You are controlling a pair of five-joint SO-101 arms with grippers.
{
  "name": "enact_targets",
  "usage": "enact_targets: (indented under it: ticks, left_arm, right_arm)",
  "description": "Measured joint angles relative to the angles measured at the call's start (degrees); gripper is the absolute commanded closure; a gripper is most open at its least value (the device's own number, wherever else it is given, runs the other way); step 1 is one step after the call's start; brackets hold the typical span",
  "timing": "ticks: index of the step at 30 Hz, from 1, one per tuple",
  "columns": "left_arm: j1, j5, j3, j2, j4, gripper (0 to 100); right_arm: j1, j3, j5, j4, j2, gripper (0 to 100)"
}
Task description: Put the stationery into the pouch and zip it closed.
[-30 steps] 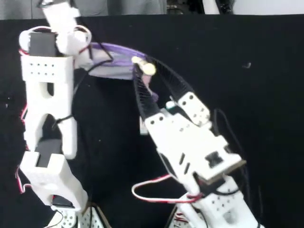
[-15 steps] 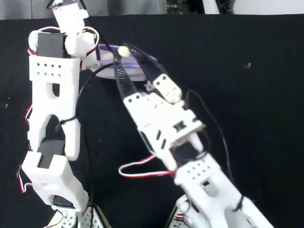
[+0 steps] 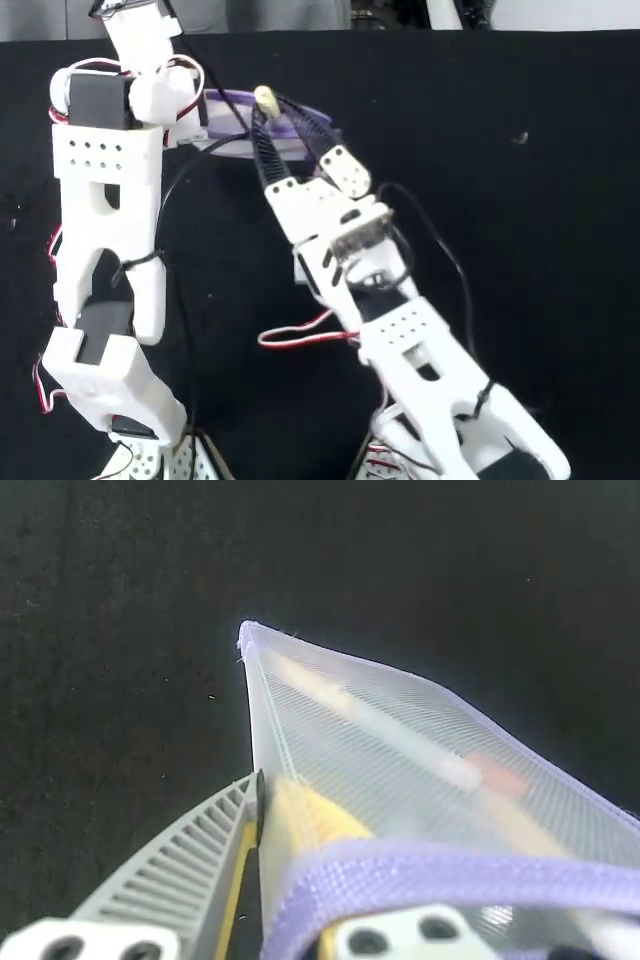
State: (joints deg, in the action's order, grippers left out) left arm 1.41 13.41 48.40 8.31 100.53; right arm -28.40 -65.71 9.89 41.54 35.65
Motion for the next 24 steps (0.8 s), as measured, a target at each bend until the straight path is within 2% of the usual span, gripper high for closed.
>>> enact_targets:
  ticks: [3,8,12,18,24]
  left_arm:
    - [-0.88,0.00,0.00,0.00,0.00,97]
    - [-2.73,0.00,0.00,0.09,0.00,97]
    - [-3.60,-0.09,0.00,0.09,0.00,97]
    - [-5.54,0.44,0.00,0.00,-0.09,97]
    - [-5.80,0.44,0.00,2.11,-0.09,97]
  right_arm:
    - [-0.09,0.00,-0.09,0.00,-2.37,80.2]
    - [-0.79,1.93,-0.09,-4.13,-3.52,78.9]
    - [-0.97,4.66,-0.09,-13.71,0.00,79.2]
    - [-1.32,6.59,0.00,-31.12,13.89,79.3]
    - [-6.59,10.55,0.00,-46.15,28.31,79.3]
